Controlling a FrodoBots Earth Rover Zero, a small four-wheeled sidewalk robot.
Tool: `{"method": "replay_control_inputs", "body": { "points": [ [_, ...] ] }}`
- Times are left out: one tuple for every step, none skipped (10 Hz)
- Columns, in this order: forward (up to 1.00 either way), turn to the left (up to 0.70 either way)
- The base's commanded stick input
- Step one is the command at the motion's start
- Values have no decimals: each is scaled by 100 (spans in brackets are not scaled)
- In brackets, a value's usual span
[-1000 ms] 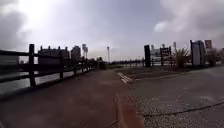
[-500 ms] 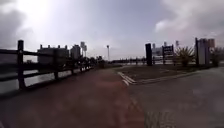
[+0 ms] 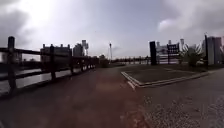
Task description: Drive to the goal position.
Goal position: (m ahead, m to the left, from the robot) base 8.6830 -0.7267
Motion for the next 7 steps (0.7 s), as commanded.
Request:
{"method": "replay_control_inputs", "body": {
  "points": [
    [89, 36],
    [89, 22],
    [89, 0],
    [89, 0],
    [89, 0],
    [89, 0],
    [89, 0]
  ]
}}
